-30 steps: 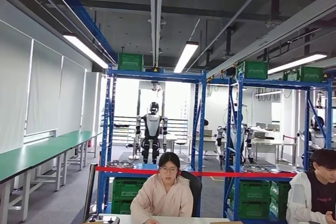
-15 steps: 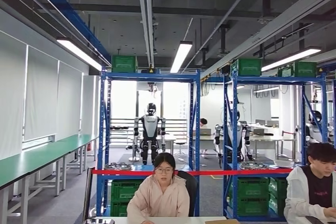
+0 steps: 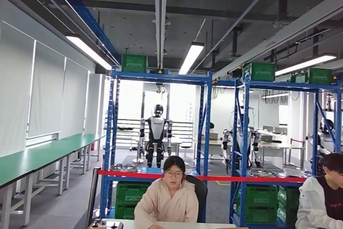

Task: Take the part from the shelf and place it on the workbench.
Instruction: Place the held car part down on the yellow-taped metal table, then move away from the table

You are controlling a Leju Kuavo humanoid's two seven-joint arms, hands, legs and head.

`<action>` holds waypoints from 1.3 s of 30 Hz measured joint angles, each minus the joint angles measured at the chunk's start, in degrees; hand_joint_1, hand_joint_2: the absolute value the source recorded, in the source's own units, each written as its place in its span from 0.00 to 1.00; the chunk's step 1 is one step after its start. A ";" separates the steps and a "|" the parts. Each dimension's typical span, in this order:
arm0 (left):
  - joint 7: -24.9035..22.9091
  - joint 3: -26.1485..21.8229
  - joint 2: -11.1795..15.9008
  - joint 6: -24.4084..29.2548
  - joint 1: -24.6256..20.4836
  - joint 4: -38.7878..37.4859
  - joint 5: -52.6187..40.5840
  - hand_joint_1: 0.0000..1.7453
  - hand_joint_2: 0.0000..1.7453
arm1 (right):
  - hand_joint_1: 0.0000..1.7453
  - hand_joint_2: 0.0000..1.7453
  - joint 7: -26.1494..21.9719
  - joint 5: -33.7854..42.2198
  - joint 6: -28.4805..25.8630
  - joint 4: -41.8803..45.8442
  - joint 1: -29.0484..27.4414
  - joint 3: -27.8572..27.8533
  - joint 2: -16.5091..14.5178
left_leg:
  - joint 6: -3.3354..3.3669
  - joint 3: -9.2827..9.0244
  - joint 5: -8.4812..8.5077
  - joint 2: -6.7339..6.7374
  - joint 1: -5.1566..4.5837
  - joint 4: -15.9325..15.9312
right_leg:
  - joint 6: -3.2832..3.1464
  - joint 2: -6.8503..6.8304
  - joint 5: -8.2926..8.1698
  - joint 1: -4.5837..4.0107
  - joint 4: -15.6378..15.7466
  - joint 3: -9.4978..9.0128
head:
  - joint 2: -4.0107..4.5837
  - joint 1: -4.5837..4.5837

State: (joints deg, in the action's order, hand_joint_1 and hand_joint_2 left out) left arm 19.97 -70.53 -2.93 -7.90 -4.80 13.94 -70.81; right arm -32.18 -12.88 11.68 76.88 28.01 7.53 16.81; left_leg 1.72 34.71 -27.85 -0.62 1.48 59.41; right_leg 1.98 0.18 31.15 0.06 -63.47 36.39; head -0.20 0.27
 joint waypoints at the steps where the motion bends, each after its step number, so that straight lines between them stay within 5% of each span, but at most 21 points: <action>1: 0.13 0.00 0.00 -0.14 -0.02 0.00 -0.04 0.00 0.00 | 0.00 0.00 -1.02 5.69 3.75 2.74 -2.20 -1.51 -1.80 | 0.11 0.00 -0.02 0.00 0.01 -0.01 | 0.20 -0.01 1.92 0.12 -3.91 1.83 | 0.00 0.00; 3: 0.15 -0.01 0.00 -0.35 0.04 0.00 -0.20 0.00 0.00 | 0.00 0.00 -1.46 15.34 11.21 8.11 -6.39 -3.67 -5.51 | 0.13 -0.02 -0.11 0.00 0.00 0.00 | 0.43 -0.01 4.13 0.32 -10.42 5.00 | 0.00 0.01; 4: 0.09 -0.01 0.00 -0.42 0.07 0.00 -0.34 0.00 0.00 | 0.00 0.00 -1.16 19.92 14.91 10.86 -8.24 -4.29 -7.40 | 0.09 -0.06 -0.16 0.00 0.00 0.01 | 0.45 -0.02 3.72 0.38 -10.98 5.35 | 0.00 0.01; 7: -0.32 -0.01 0.00 -0.26 -0.03 0.00 -0.59 0.00 0.00 | 0.00 0.00 1.41 31.63 23.62 19.22 -12.41 -4.28 -12.86 | -0.19 -0.40 -0.32 0.01 -0.05 0.03 | 0.00 -0.01 -1.51 0.38 -1.22 0.61 | 0.00 0.01; 9: -0.53 -0.02 0.00 0.07 -0.06 0.00 -0.55 0.00 0.00 | 0.00 0.00 3.11 36.16 26.46 23.96 -14.57 -2.95 -15.70 | -0.62 -0.50 -0.33 0.00 -0.17 0.00 | -0.49 0.08 -3.32 0.14 4.19 -2.02 | -0.01 0.01; 13: -0.53 -0.14 0.00 0.59 0.14 0.00 -0.32 0.00 0.00 | 0.00 0.00 3.45 37.57 28.60 30.20 -18.30 0.57 -18.89 | -1.96 -0.54 -0.68 0.02 -0.18 -0.24 | -1.85 0.01 -4.02 0.15 5.63 -2.27 | -0.01 0.00; 15: -0.52 -0.28 -0.01 0.71 0.17 0.00 -0.01 0.00 0.00 | 0.00 0.00 2.47 36.94 29.10 32.10 -19.77 1.98 -19.71 | -2.25 0.61 -3.99 0.06 -0.25 3.33 | -2.69 -0.26 -4.71 0.38 6.31 -2.16 | 0.00 0.01; 17: -0.51 -0.51 -0.02 0.83 0.25 0.00 0.35 0.00 0.00 | 0.00 0.00 1.24 35.96 29.54 33.18 -21.49 2.94 -20.13 | -2.36 2.79 -8.42 0.08 -0.31 10.42 | -2.98 -0.41 -5.12 0.21 6.34 -1.75 | 0.00 0.01; 19: -0.50 -0.77 -0.02 0.99 0.33 0.00 0.61 0.00 0.00 | 0.00 0.00 0.24 35.08 29.95 33.70 -23.15 3.67 -20.34 | -2.43 3.23 -9.98 0.10 -0.32 14.09 | -2.96 -0.46 -5.57 0.08 6.19 -1.12 | 0.00 -0.01; 20: -0.50 -0.86 -0.02 1.08 0.33 0.00 0.68 0.00 0.00 | 0.00 0.00 -0.20 34.76 30.09 33.86 -23.84 3.96 -20.41 | -2.43 1.93 -9.27 0.11 -0.30 12.76 | -2.86 -0.44 -5.79 0.07 6.04 -0.75 | 0.00 -0.01; 24: -0.56 -1.17 -0.04 1.43 0.19 0.00 1.22 0.00 0.00 | 0.00 0.00 -2.72 33.25 30.51 34.11 -26.95 4.59 -20.69 | -2.11 -6.41 -4.83 -0.02 -0.23 -0.88 | -1.90 -0.27 -6.55 -0.12 5.01 0.38 | 0.00 0.00; 27: -0.68 -1.66 -0.14 1.67 0.55 0.00 1.51 0.00 0.00 | 0.00 0.00 -4.96 32.23 30.97 34.08 -29.73 4.80 -20.93 | -1.13 -6.39 -3.91 0.00 -0.56 -1.52 | -0.89 -0.02 -7.43 -0.03 5.04 0.61 | 0.00 0.01; 29: -0.74 -1.83 -0.20 1.77 0.65 0.00 1.57 0.00 0.00 | 0.00 0.00 -5.48 32.12 31.04 34.04 -31.05 4.84 -20.96 | -0.26 -5.69 -3.02 0.34 -0.49 -1.57 | -0.26 0.09 -5.80 0.15 3.97 1.17 | 0.00 0.02; 30: -0.77 -1.87 -0.22 1.81 0.63 0.00 1.59 0.00 0.00 | 0.00 0.00 -5.64 32.11 31.12 34.01 -31.57 4.84 -20.96 | 0.09 -5.15 -2.51 0.52 -0.42 -1.61 | 0.02 0.08 -3.58 0.23 1.89 1.85 | 0.00 0.02; 32: -0.87 -1.95 -0.20 1.94 0.70 0.00 1.64 0.00 0.00 | 0.00 0.00 -6.03 32.12 31.50 33.85 -32.87 4.84 -20.96 | 0.52 -3.93 -1.58 0.75 -0.55 -1.56 | 0.39 0.02 2.01 0.33 -5.46 3.70 | 0.00 0.02; 34: -1.04 -2.12 -0.20 2.04 0.86 0.00 1.71 0.00 0.00 | 0.00 0.00 -6.46 32.06 32.01 33.42 -34.45 4.84 -20.96 | 0.62 -2.73 -0.72 0.91 -0.78 -1.51 | 0.44 0.01 4.60 0.34 -11.08 4.11 | 0.00 0.02; 36: -1.15 -2.39 -0.20 2.15 0.96 0.00 1.84 0.00 0.00 | 0.00 0.00 -6.82 31.73 32.31 32.84 -35.76 4.83 -20.96 | 0.63 -1.72 0.06 0.96 -1.12 -1.48 | -0.11 0.02 2.93 0.17 -7.90 0.29 | 0.00 0.02; 39: -1.14 -2.79 -0.44 2.37 0.95 0.00 2.18 0.00 0.00 | 0.00 0.00 -7.20 31.28 32.33 31.74 -37.44 4.65 -21.01 | 0.38 -0.89 1.13 0.96 -1.47 -1.54 | -1.95 -0.10 0.48 -0.66 5.51 -8.89 | 0.00 0.00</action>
State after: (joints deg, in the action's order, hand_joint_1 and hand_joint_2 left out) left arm 18.84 -73.32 -3.36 -5.52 -3.85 13.94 -68.64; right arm -39.39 18.40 44.01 108.62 -9.43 12.18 -4.20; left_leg 2.10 33.81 -26.72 0.34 0.01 57.87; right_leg 0.03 0.08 31.63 -0.59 -57.96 27.51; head -0.20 0.27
